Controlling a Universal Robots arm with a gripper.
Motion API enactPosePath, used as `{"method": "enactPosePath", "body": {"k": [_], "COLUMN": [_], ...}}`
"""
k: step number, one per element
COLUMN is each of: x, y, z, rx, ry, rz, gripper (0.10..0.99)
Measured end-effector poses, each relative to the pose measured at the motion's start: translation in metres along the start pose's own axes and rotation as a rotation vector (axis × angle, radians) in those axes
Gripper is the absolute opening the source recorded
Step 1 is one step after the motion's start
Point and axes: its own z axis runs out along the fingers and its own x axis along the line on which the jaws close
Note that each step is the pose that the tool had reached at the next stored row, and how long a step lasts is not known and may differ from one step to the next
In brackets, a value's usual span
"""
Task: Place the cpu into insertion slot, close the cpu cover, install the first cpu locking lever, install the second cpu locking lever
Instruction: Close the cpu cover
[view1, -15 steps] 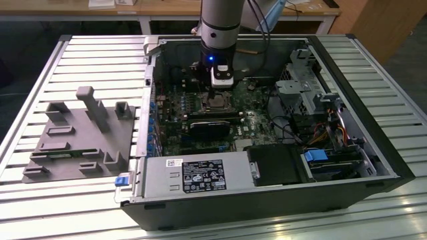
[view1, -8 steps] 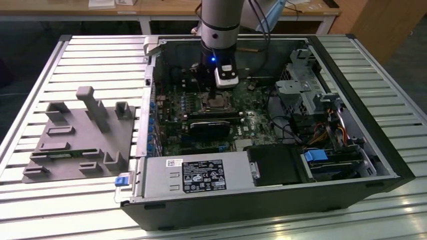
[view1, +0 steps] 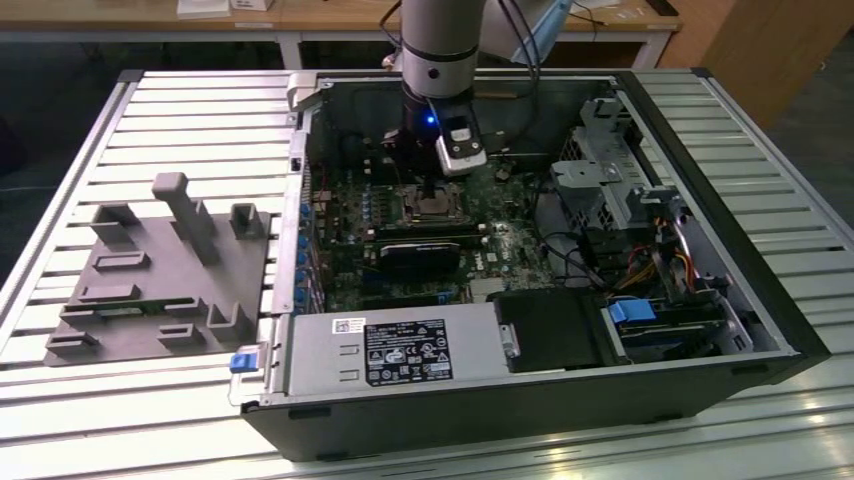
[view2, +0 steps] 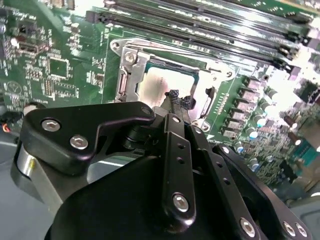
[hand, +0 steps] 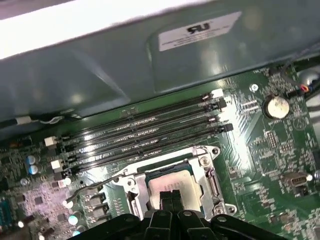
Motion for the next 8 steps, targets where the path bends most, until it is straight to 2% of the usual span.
{"method": "enactPosePath", "body": {"k": [4,8], "x": [0.0000,0.0002], "y": [0.0000,-0.0003], "z": [0.0005,0.0008], "rx": [-0.003,-0.005], "ry": [-0.0071,-0.0102], "rz": [-0.061,-0.080], "gripper": [0.102,0.102]}}
